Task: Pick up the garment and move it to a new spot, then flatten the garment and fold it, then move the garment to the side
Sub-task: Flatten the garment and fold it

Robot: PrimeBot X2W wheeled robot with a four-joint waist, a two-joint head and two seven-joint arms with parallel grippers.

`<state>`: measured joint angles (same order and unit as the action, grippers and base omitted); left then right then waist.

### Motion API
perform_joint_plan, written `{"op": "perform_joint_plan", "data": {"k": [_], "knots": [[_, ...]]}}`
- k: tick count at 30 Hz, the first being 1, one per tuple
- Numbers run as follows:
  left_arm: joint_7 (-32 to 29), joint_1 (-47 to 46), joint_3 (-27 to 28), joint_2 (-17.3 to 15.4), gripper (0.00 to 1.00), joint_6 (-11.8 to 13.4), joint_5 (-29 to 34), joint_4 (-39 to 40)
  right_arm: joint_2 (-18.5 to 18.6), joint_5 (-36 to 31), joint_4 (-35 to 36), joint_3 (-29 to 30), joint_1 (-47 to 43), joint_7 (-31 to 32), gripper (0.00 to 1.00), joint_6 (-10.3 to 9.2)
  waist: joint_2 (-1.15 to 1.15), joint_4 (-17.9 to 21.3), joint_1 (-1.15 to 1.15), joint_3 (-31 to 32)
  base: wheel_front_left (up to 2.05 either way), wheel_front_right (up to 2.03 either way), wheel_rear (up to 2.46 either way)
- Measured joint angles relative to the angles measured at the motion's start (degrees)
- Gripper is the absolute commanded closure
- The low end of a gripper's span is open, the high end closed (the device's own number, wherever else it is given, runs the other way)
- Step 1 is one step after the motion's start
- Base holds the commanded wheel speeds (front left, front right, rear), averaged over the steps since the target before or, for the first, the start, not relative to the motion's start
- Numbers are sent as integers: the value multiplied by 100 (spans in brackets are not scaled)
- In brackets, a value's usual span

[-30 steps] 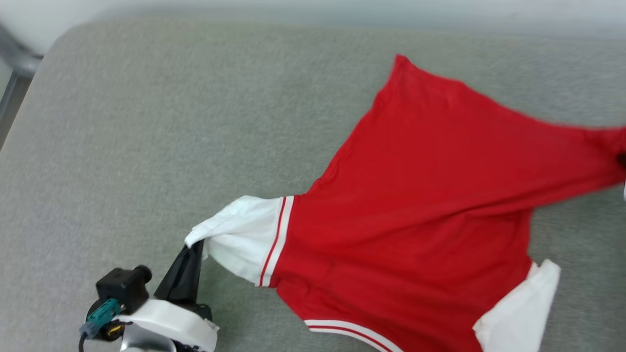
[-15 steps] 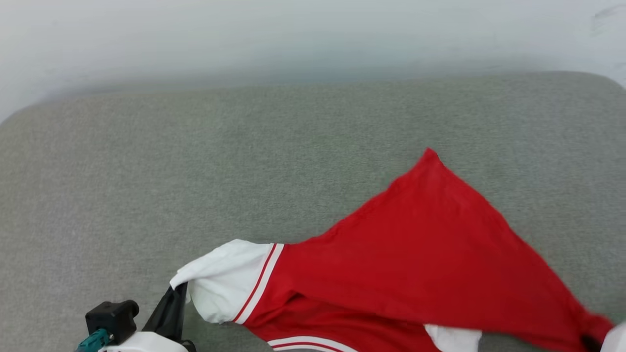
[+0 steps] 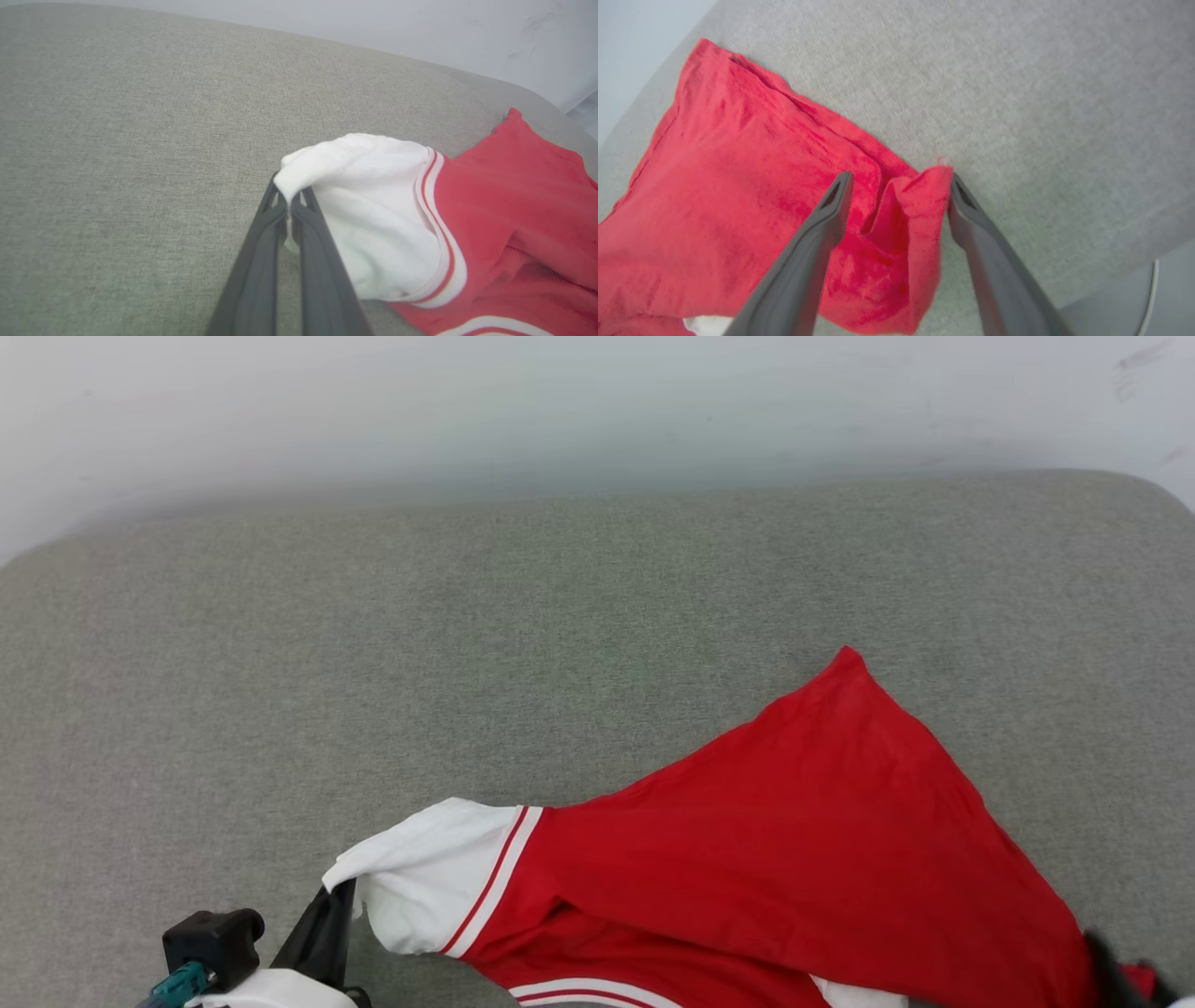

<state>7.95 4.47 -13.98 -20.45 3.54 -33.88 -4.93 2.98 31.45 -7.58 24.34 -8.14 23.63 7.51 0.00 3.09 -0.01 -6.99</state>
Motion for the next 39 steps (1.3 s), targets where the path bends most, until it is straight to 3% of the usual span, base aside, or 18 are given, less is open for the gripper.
{"op": "perform_joint_plan", "data": {"k": [6,10,11,16,23,26,33,39], "knots": [[7,-133,-45,26,100,7,34,96,8,-457,81,-81,547,-1666,0,0,0,-102,1,-109,0,0,0],[47,-287,-68,80,100,23,45,140,233,-792,-152,-324,1077,-2080,0,0,0,-173,1,-251,0,0,0],[77,-381,-86,107,100,23,69,165,428,-911,-328,-578,1418,-2062,0,0,0,-201,1,-344,0,0,0],[104,-643,-200,151,100,-21,129,201,1037,-871,-698,-1384,2164,-1344,0,0,0,-316,1,-589,0,0,0],[193,-1145,-337,266,100,-183,194,113,1982,-471,-932,-2421,3241,731,0,0,0,-646,2,-970,0,0,0],[255,-1345,-398,319,100,-241,215,66,2296,-350,-961,-2855,3698,1348,0,0,0,-767,2,-1147,0,0,0],[368,-1675,-514,448,100,-358,254,-30,2603,-220,-1356,-3795,4436,1683,0,0,0,-953,2,-1548,0,0,0],[435,-1842,-571,498,100,-415,278,-163,2700,121,-1942,-4235,4747,1816,0,-3,0,-1052,1,-1766,0,0,0]]}}
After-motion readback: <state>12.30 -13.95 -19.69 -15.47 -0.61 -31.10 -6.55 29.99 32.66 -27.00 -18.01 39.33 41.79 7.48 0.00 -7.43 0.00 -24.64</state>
